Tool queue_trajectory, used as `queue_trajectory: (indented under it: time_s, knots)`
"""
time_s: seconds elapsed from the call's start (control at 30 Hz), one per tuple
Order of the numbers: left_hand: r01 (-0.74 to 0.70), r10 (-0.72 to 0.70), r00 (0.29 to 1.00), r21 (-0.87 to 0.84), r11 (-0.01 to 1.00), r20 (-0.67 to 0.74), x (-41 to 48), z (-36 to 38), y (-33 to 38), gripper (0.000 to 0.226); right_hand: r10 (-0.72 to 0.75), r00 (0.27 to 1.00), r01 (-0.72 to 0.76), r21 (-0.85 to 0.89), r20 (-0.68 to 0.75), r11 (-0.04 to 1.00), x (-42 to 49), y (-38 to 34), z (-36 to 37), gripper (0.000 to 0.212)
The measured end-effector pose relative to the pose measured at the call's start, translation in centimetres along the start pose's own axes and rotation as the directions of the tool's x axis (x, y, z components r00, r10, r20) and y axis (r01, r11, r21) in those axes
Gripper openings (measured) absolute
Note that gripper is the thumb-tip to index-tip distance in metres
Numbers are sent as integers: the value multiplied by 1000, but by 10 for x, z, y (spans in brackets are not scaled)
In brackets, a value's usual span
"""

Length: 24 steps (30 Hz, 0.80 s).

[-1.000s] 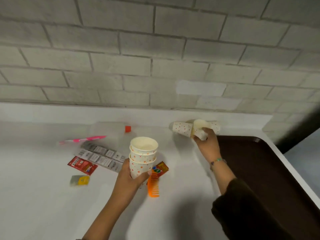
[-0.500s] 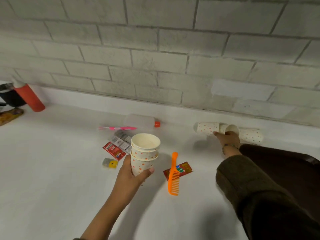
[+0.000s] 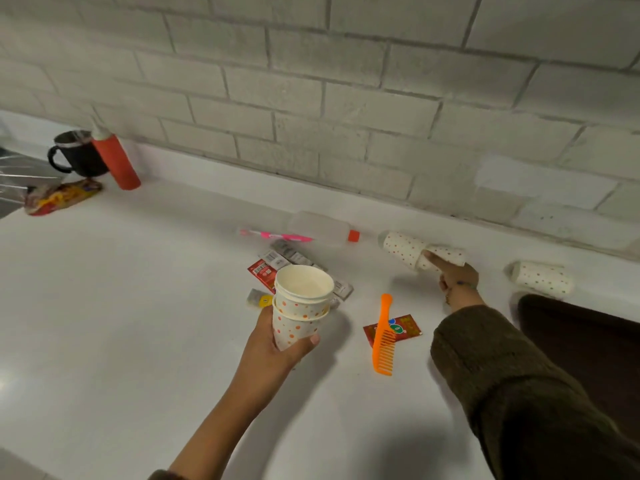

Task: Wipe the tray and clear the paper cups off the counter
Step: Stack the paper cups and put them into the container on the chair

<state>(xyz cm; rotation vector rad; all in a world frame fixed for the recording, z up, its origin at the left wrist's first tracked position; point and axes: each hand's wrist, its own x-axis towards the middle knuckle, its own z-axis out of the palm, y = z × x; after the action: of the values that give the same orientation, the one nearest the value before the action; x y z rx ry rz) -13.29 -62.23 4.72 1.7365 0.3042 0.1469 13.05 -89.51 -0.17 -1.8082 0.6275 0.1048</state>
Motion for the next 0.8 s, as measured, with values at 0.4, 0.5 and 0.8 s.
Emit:
queue_trajectory:
  time_s: [0.4, 0.5, 0.8]
  knots:
    - [55, -47, 989, 53, 997, -141, -22, -54, -15, 61, 31, 999, -32, 150, 8, 988, -37, -16, 100, 72]
    - [54, -46, 985, 43, 998, -164, -25, -64, -15, 59, -77, 996, 80, 47, -47, 996, -61, -20, 104, 73]
    - [-33, 30, 998, -48, 998, -48, -33, -70, 10, 55, -234, 972, 229, 257, -12, 939, -206, -21, 42, 33]
